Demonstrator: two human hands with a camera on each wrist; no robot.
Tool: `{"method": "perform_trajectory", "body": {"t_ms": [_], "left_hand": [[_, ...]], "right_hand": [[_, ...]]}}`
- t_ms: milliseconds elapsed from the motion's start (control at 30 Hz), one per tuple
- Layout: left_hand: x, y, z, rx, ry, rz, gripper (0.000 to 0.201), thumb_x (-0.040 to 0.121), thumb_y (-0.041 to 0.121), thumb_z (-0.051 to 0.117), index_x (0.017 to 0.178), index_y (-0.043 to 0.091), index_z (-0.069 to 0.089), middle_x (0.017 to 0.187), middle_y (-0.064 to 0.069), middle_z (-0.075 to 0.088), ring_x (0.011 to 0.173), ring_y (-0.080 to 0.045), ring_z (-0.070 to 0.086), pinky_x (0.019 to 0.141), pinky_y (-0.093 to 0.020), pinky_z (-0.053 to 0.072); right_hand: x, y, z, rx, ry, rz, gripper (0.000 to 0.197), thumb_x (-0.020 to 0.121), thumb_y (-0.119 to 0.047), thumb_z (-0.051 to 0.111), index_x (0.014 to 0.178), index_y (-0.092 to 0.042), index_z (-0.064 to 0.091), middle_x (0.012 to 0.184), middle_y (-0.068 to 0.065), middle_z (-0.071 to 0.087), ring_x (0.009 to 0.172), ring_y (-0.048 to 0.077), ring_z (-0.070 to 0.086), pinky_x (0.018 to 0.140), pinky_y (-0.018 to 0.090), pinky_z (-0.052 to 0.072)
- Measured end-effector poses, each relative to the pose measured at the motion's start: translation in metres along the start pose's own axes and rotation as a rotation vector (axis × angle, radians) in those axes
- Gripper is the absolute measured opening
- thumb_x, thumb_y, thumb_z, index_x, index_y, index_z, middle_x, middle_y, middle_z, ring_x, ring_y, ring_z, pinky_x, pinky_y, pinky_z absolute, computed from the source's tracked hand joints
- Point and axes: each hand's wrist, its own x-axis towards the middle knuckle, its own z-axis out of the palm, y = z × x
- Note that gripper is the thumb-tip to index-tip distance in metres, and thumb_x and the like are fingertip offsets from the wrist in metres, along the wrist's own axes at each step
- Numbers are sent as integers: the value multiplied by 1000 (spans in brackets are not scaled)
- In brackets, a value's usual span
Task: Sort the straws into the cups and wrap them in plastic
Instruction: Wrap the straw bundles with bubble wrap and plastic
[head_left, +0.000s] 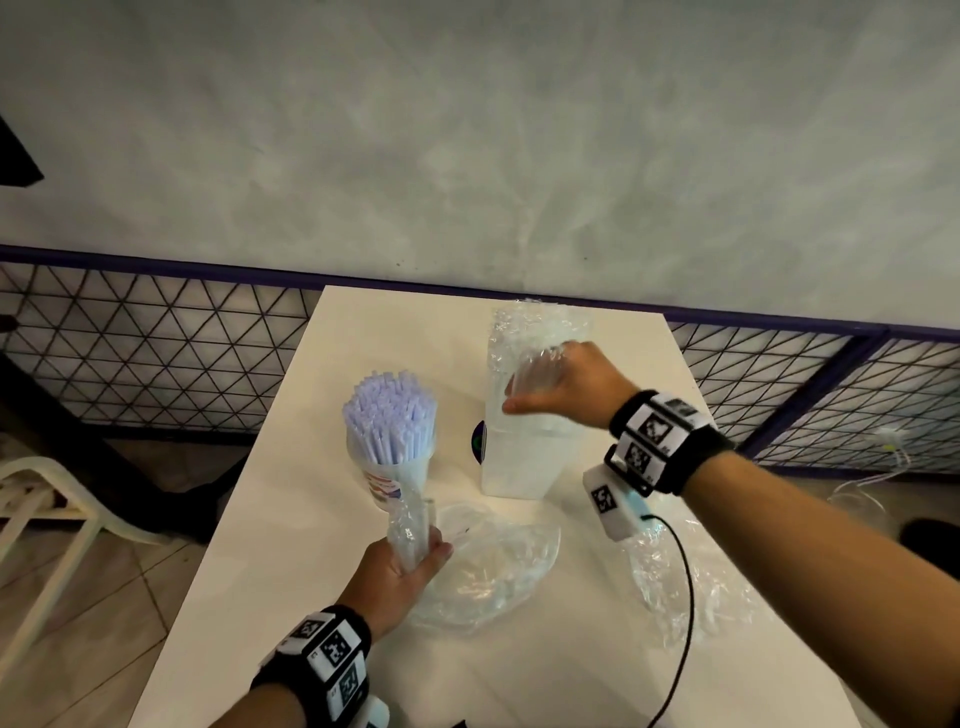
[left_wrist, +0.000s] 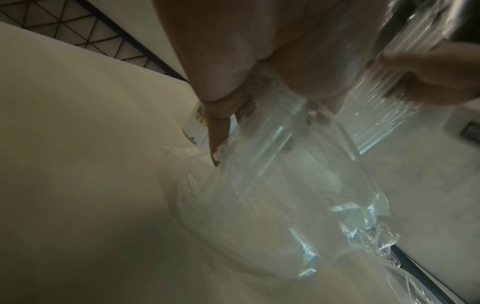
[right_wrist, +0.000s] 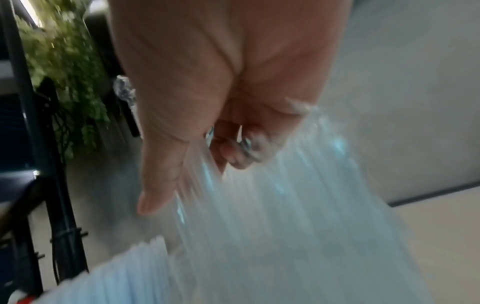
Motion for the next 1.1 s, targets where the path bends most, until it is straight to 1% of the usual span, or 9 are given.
{"method": "perform_trajectory", "body": {"t_ms": [100, 200, 300, 400, 467, 567, 700, 1000, 1100], "left_hand": [[1, -3, 0, -9, 0, -10, 11, 87, 27, 73, 81, 34, 70, 78, 11, 72, 80, -7, 68, 81, -21, 49], [2, -6, 0, -15, 5, -18, 9, 87, 26, 74, 81, 31, 70, 77, 11, 72, 80, -7, 68, 82, -22, 50], [1, -6, 0, -19, 2, -22, 8, 87, 27, 74, 81, 22, 71, 76, 12, 71, 79, -6, 68, 82, -24, 48], [1, -7, 0, -15, -10, -10, 8, 88, 27, 72, 80, 25, 71, 76, 12, 71, 78, -6, 68, 80, -21, 48], [1, -7, -1, -8, -18, 2, 8, 88, 28, 72, 81, 30, 70, 77, 11, 71, 79, -6, 68, 79, -20, 50], [1, -7, -1, -17, -13, -13, 7, 88, 27, 73, 82, 23, 71, 77, 11, 72, 79, -6, 68, 80, -22, 49], [0, -7, 0, -10, -2, -12, 9, 87, 28, 73, 83, 21, 70, 77, 13, 72, 78, -4, 68, 79, -21, 48], [-1, -5, -2, -8, -16, -27, 7, 85, 31, 76, 80, 29, 71, 78, 7, 72, 80, -11, 68, 81, -25, 50], [-2, -4, -2, -5, 16, -56, 7, 82, 31, 78, 79, 31, 71, 79, 5, 73, 80, -11, 69, 82, -25, 50]], "right_hand": [[-2, 4, 9, -70, 13, 80, 67, 51, -69, 81, 85, -12, 71, 82, 3, 70, 77, 17, 64, 72, 36, 54], [-3, -8, -13, -26, 7, 84, 59, 56, -49, 91, 101, -21, 65, 93, -13, 63, 77, -8, 55, 66, 11, 42], [-4, -21, -29, 75, 183, -16, 71, 60, -47, 90, 119, -28, 57, 112, -13, 55, 87, -18, 47, 71, 3, 36], [-1, -34, -20, -77, 358, -219, 61, 85, -51, 68, 135, -21, 51, 135, -5, 53, 117, 5, 50, 96, 16, 38], [2, -34, -3, -285, 304, -314, 57, 94, -50, 47, 140, -16, 49, 143, 2, 53, 131, 19, 48, 107, 34, 39], [4, -20, 27, -446, 211, -333, 52, 99, -39, 31, 139, -12, 53, 144, 6, 54, 138, 25, 45, 109, 41, 39], [-7, 6, 59, -547, 287, -356, 45, 101, -26, 36, 138, -7, 54, 142, 11, 55, 133, 28, 51, 105, 42, 45], [-20, -4, 65, -612, 178, -268, 57, 99, -40, 33, 148, -12, 41, 159, 6, 32, 148, 28, 26, 113, 50, 31], [-37, -32, 61, -425, 235, -452, 48, 86, -24, 54, 134, -20, 54, 146, 2, 48, 128, 26, 44, 95, 44, 34]]}}
